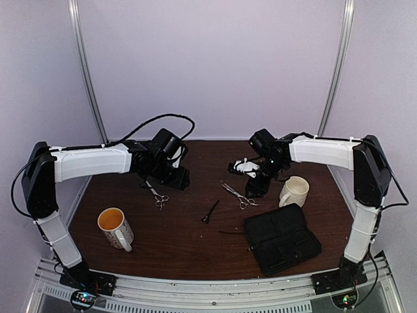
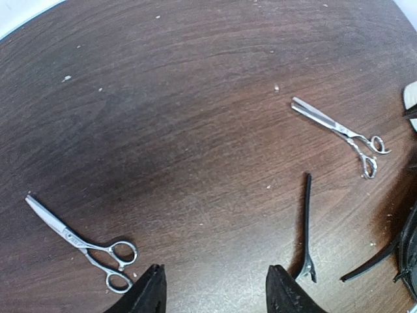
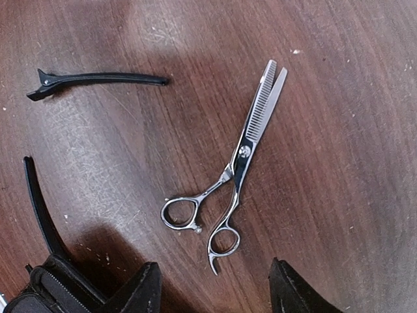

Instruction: Sort the hair-cutting tools

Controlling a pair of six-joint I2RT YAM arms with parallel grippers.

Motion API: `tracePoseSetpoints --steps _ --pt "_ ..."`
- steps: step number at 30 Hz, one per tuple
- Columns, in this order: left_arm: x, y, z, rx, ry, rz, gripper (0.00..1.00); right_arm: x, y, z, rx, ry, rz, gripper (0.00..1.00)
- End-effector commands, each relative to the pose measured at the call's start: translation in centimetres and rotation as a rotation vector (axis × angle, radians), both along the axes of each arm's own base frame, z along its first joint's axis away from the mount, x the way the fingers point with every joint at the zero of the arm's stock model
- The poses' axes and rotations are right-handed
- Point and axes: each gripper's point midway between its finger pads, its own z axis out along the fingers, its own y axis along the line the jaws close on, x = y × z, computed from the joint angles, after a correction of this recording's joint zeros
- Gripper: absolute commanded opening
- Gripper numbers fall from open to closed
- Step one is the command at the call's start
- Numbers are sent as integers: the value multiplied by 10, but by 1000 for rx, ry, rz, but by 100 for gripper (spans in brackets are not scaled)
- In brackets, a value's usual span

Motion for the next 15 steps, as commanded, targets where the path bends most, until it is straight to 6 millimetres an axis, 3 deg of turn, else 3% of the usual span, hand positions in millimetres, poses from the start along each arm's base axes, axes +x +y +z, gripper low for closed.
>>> tracePoseSetpoints --steps 1,8,15 --pt "0 -12 17 -96 -50 -31 54 2 -2 -9 -46 28 -43 59" --pt "10 8 45 5 -163 -25 54 5 -5 -28 -97 80 -98 52" --pt "9 -3 44 -20 -156 -71 55 2 -1 -37 -102 143 -141 48"
